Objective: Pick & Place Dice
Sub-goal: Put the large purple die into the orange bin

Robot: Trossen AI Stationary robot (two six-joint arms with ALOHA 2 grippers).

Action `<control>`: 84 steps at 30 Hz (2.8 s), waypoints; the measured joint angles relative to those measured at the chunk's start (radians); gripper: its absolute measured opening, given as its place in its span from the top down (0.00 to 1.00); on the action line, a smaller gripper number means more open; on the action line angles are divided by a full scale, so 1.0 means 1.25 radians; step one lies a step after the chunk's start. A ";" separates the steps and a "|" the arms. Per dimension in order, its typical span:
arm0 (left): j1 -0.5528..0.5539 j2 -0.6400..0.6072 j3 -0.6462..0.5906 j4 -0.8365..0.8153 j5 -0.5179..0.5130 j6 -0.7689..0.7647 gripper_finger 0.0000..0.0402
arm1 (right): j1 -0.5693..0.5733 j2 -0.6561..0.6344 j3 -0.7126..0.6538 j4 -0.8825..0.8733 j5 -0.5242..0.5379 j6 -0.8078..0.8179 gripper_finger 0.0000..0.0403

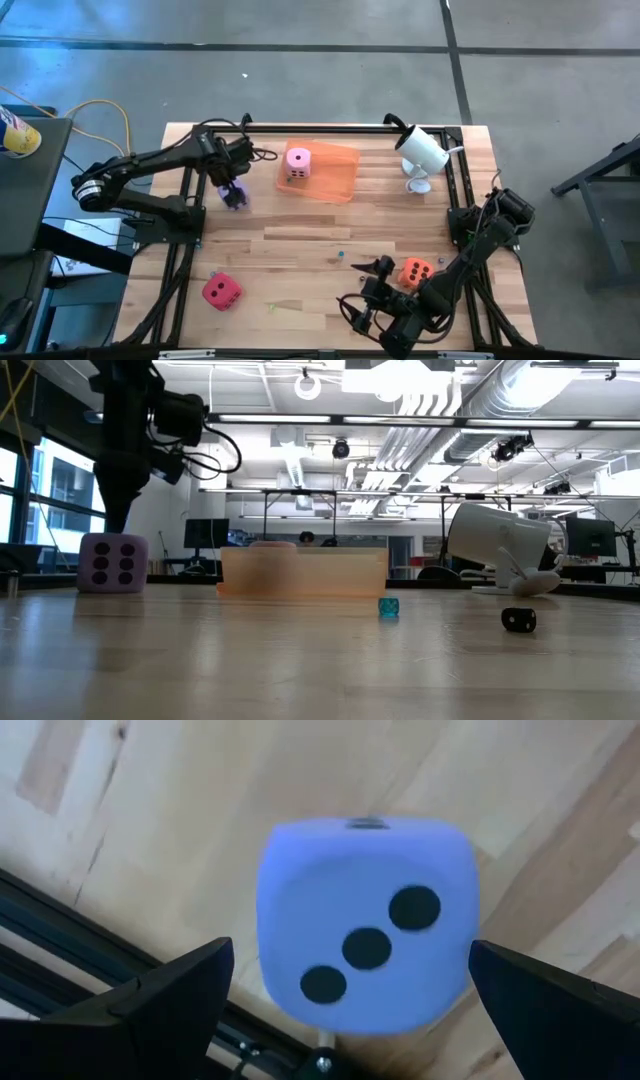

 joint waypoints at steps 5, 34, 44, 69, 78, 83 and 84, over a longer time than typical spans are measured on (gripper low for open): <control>0.006 0.000 -0.006 0.007 0.002 -0.005 0.02 | 0.000 0.000 0.000 0.000 0.002 0.000 0.01; 0.006 -0.005 -0.029 0.038 0.060 0.085 0.02 | 0.000 0.000 0.000 0.000 0.002 0.003 0.01; 0.006 -0.057 -0.027 0.037 0.038 0.099 0.02 | -0.001 0.000 0.000 0.000 0.002 0.003 0.01; -0.005 -0.063 -0.039 0.039 0.038 0.084 0.02 | -0.001 0.000 0.000 0.000 0.002 0.003 0.01; -0.015 -0.063 -0.058 0.060 -0.001 0.100 0.02 | -0.001 0.000 0.000 0.000 0.002 0.003 0.01; -0.009 -0.063 -0.060 0.062 0.000 0.100 0.02 | -0.001 0.000 0.000 0.000 0.002 0.003 0.01; -0.007 -0.062 -0.060 0.062 0.000 0.099 0.02 | -0.001 0.000 0.000 0.000 0.002 0.003 0.01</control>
